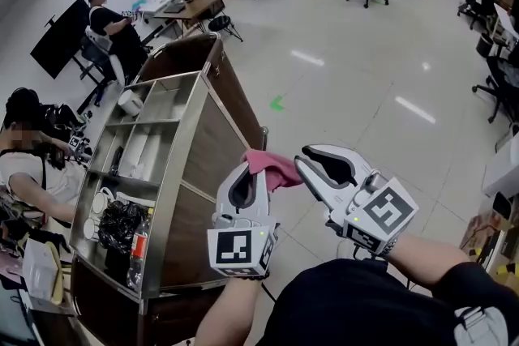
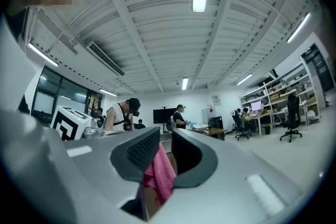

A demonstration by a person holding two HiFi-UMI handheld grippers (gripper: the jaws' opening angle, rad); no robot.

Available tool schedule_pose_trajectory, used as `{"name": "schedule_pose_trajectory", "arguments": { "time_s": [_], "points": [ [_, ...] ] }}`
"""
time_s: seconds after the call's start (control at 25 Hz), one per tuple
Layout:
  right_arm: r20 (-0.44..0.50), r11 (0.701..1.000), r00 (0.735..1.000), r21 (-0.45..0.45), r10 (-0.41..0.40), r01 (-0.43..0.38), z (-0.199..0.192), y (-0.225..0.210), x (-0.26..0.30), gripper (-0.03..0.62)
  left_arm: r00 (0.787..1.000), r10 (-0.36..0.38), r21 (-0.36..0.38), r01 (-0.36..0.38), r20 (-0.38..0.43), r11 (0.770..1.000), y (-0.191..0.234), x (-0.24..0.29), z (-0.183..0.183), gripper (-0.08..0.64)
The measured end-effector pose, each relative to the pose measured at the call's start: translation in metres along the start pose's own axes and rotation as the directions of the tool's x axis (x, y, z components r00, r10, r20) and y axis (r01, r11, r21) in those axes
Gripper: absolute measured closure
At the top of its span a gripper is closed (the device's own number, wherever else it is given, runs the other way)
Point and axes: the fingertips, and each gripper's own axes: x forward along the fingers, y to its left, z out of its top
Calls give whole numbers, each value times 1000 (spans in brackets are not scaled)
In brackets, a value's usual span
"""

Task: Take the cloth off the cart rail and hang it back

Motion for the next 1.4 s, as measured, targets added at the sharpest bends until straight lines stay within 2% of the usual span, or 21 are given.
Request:
{"name": "schedule_pose_trajectory", "arguments": {
  "time_s": [0.08,0.16,0.32,0.48,0.64,0.76,0.84,0.88,0.92,1.0,1.04,1.4],
  "points": [
    [1,1000,1000,7,19,-19,-2,-28,-7,518,995,10,0,-10,-96,1000,-15,20,-14,546],
    [-4,999,999,13,34,-33,-4,-55,-15,511,993,24,4,-24,-116,1000,-27,42,-19,546],
    [-16,998,999,28,48,-47,1,-102,-26,502,993,56,1,-57,-105,998,-43,80,-14,546],
    [-37,999,999,39,39,-37,20,-131,-5,495,997,63,-7,-64,-54,998,-25,113,16,546],
    [-49,998,998,57,28,-25,16,-156,11,491,997,67,-22,-66,44,998,-12,146,26,546],
    [-53,997,998,68,25,-21,25,-175,10,491,997,66,-27,-65,28,998,-18,166,31,546],
    [-50,997,998,70,24,-21,27,-190,16,491,998,61,-25,-62,-33,998,-17,178,25,546],
    [-49,997,999,71,24,-21,24,-197,22,491,996,57,-21,-58,-65,998,-14,185,18,546],
    [-48,997,999,70,25,-21,19,-203,30,491,997,54,-14,-55,-56,998,-8,193,14,546],
    [-50,998,998,64,31,-27,7,-214,48,491,998,54,-1,-54,28,999,9,211,11,546],
    [-54,998,998,61,35,-32,2,-219,57,491,998,57,-4,-57,37,998,18,219,7,546],
    [-107,996,991,44,80,-76,-50,-272,173,476,992,84,-67,-90,-96,994,109,288,-45,546]
  ]
}}
